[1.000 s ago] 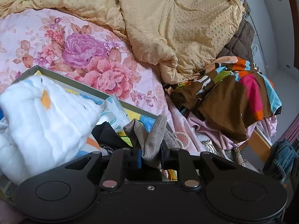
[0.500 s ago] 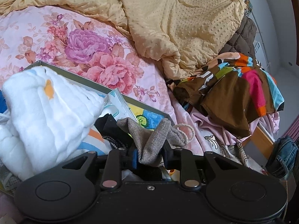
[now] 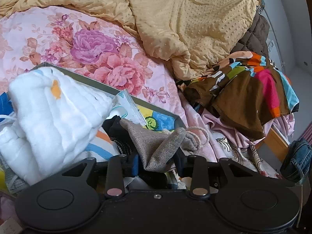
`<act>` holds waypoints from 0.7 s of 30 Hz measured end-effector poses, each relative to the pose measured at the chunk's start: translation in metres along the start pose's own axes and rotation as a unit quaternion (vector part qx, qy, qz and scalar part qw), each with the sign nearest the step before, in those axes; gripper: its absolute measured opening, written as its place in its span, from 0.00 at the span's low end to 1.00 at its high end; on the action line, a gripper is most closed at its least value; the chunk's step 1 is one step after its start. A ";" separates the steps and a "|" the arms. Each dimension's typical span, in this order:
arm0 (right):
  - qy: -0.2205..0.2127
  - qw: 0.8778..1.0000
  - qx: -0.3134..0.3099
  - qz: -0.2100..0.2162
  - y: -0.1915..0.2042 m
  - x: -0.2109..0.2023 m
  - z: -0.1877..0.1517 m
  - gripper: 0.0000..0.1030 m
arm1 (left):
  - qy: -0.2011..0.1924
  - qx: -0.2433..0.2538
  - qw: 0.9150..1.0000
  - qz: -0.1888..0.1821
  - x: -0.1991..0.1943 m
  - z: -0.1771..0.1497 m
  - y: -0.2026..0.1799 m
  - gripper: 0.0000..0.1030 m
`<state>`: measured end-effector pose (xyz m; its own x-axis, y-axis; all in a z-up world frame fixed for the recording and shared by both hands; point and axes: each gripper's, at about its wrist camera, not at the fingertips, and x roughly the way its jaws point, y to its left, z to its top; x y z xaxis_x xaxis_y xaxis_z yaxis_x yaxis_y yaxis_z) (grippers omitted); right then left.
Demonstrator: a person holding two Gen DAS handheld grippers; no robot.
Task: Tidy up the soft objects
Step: 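Lower the pouch and cloth into the tray and open both tools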
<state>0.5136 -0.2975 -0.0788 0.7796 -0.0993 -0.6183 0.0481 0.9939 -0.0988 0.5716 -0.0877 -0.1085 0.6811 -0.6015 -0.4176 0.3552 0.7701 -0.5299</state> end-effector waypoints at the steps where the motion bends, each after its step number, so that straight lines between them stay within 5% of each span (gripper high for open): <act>1: 0.000 1.000 0.000 0.000 0.000 -0.001 0.000 0.27 | 0.000 0.000 1.000 0.001 -0.001 0.000 0.000 0.39; 8: -0.004 1.000 -0.002 -0.001 -0.001 -0.004 -0.002 0.52 | 0.000 0.014 1.000 0.002 -0.005 -0.003 -0.001 0.52; 21: -0.018 1.000 0.005 -0.012 -0.012 -0.018 -0.009 0.78 | 0.001 0.029 1.000 0.010 -0.018 -0.012 0.000 0.70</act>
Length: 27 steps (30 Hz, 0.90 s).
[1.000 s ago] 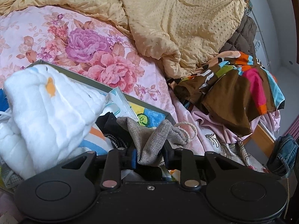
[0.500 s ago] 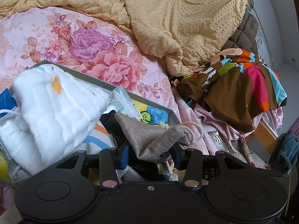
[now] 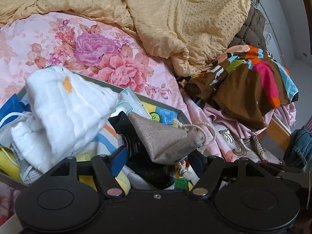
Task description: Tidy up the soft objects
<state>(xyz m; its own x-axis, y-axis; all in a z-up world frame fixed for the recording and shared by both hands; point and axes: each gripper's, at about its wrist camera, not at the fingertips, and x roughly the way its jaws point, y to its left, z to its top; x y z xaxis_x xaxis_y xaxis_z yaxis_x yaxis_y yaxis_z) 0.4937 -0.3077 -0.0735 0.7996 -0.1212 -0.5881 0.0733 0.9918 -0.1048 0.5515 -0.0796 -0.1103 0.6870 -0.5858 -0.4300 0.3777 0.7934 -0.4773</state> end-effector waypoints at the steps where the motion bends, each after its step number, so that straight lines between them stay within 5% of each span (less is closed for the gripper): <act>1: -0.002 1.000 0.000 0.001 -0.001 -0.001 0.000 0.80 | -0.001 0.001 1.000 0.000 -0.001 -0.001 0.000 0.71; 15: -0.025 1.000 0.011 -0.009 -0.007 -0.023 -0.005 0.95 | -0.015 0.019 1.000 0.007 -0.028 -0.011 -0.002 0.87; 19: -0.032 0.999 0.016 -0.006 -0.007 -0.031 -0.004 0.98 | -0.022 0.028 0.999 0.016 -0.037 -0.012 -0.004 0.98; 27: -0.049 0.999 0.018 -0.002 -0.003 -0.055 -0.002 1.00 | -0.024 0.026 0.999 0.036 -0.060 -0.011 -0.001 0.99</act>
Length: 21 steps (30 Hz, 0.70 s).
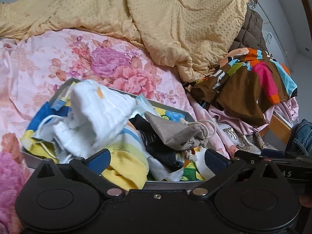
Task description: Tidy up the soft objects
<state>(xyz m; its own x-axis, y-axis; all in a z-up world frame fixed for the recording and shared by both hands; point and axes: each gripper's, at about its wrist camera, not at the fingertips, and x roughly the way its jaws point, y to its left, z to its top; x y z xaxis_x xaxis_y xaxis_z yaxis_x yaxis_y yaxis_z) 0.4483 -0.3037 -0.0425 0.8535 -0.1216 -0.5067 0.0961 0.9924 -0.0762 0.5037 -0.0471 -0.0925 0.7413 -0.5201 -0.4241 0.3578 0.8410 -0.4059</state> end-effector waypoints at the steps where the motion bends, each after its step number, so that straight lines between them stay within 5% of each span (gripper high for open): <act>1: -0.002 1.000 0.000 0.001 0.001 -0.003 0.001 1.00 | -0.001 0.002 1.000 0.001 -0.004 0.001 0.000 0.99; 21: -0.042 0.999 0.004 0.022 0.020 -0.062 0.008 1.00 | -0.017 0.047 0.999 0.016 -0.074 0.005 -0.005 0.99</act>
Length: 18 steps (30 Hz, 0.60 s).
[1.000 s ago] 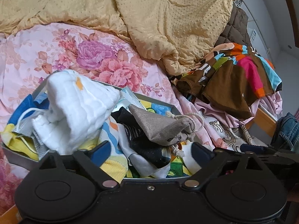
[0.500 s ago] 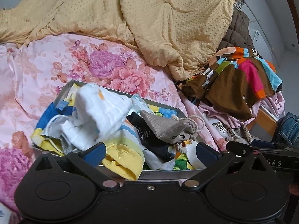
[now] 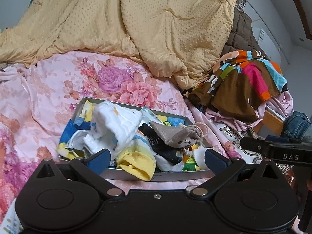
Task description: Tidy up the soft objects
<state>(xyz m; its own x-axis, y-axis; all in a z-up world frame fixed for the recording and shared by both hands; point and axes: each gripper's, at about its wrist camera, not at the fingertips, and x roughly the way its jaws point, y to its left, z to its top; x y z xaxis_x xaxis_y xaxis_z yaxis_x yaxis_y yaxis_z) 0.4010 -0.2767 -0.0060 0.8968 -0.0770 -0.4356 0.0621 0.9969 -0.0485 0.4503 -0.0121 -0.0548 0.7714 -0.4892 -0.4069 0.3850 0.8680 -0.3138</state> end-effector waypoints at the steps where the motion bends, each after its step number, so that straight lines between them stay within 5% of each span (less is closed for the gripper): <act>1: -0.002 1.000 0.000 0.001 0.001 -0.003 0.000 1.00 | -0.001 0.002 1.000 0.001 -0.003 0.000 0.000 0.99; 18: -0.016 1.000 0.014 0.015 0.018 -0.045 -0.013 1.00 | -0.001 0.038 0.999 0.024 -0.055 -0.016 -0.003 0.99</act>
<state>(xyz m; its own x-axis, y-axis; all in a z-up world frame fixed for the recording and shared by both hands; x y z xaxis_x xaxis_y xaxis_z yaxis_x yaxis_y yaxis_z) 0.3563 -0.2556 0.0009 0.9121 -0.0468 -0.4074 0.0469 0.9989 -0.0098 0.3987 0.0110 -0.0447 0.7911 -0.4462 -0.4184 0.3847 0.8947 -0.2269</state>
